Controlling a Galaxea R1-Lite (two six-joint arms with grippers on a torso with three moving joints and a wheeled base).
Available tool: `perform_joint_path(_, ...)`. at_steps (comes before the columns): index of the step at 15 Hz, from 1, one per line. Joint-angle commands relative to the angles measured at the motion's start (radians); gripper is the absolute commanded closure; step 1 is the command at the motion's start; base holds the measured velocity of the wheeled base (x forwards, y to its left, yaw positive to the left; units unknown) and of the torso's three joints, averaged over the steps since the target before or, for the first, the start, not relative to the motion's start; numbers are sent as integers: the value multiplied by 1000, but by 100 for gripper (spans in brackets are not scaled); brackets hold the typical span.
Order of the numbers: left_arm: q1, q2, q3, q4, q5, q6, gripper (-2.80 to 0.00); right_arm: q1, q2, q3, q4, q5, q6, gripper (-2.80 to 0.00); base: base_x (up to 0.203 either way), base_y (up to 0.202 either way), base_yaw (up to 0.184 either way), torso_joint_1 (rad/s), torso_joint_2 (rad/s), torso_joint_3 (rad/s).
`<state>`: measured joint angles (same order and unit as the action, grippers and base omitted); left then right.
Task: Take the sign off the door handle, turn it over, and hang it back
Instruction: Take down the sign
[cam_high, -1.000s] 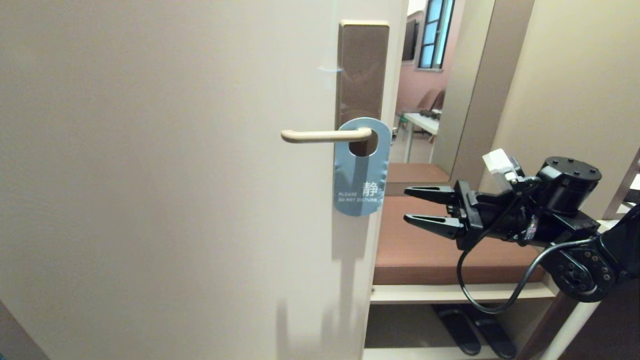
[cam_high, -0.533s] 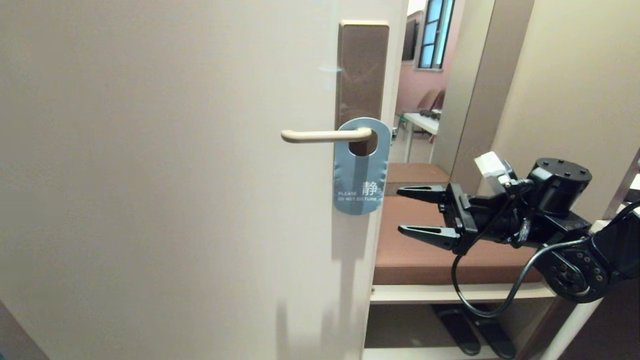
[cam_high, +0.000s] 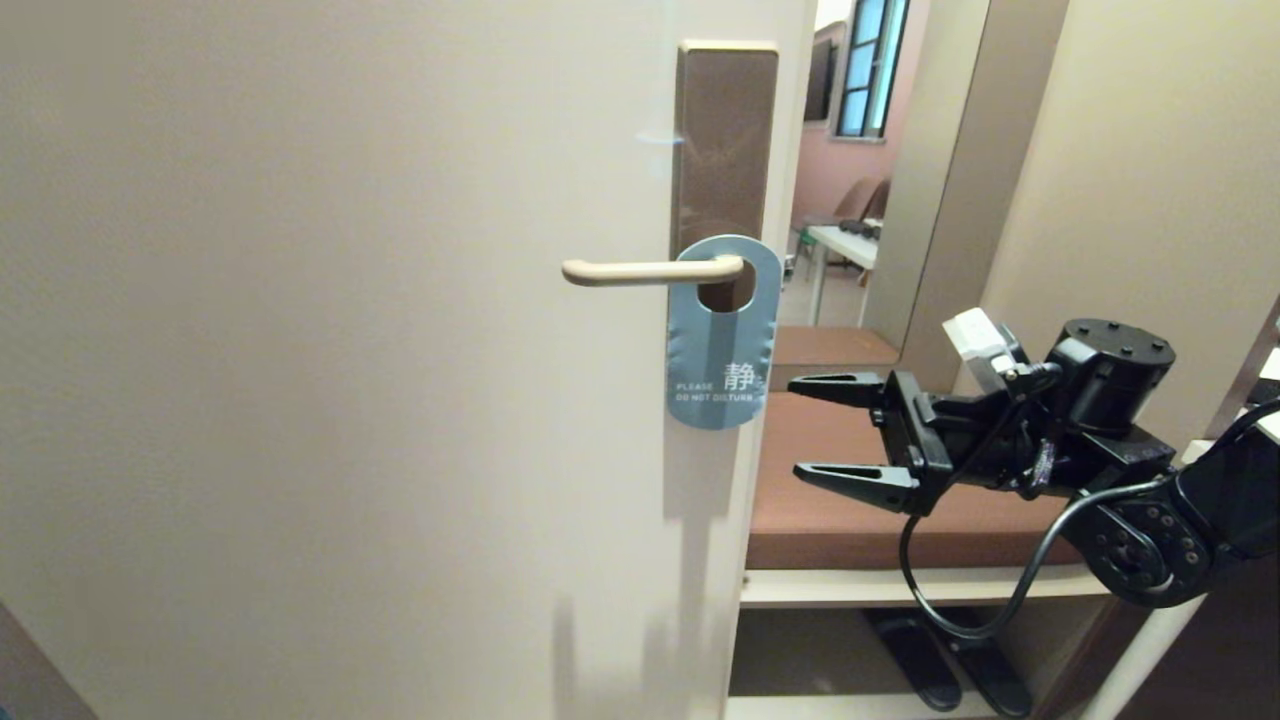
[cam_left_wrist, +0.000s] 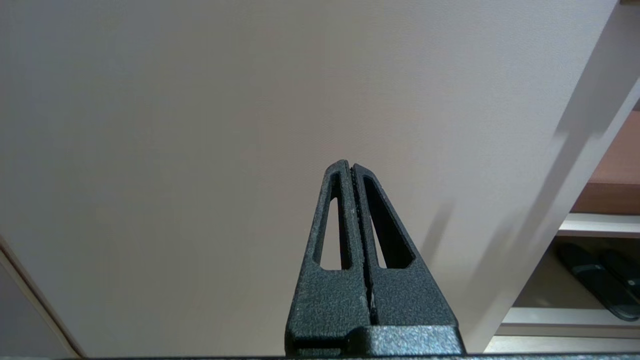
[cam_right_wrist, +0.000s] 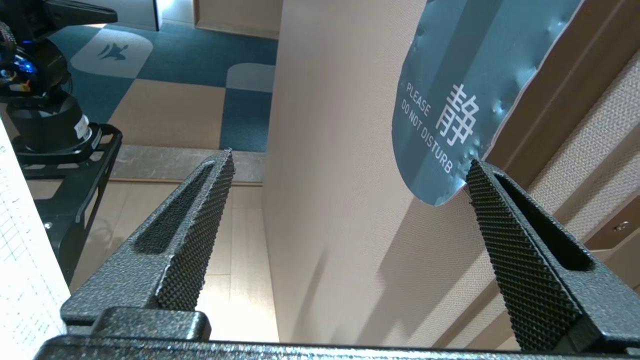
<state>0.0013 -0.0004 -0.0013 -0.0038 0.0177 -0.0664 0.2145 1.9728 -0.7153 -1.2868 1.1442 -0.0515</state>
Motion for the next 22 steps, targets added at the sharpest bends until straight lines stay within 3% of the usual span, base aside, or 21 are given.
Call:
perform_joint_path(1,0,0,1,-1,1,-1,0,0,10,-8,-8,6,-1,-280,0,0,0,0,0,0)
perform_joint_path(22,0,0,0,-1,1,-1,0,54,99,-121,-5,3,15,-280,0,0,0,0,0,0)
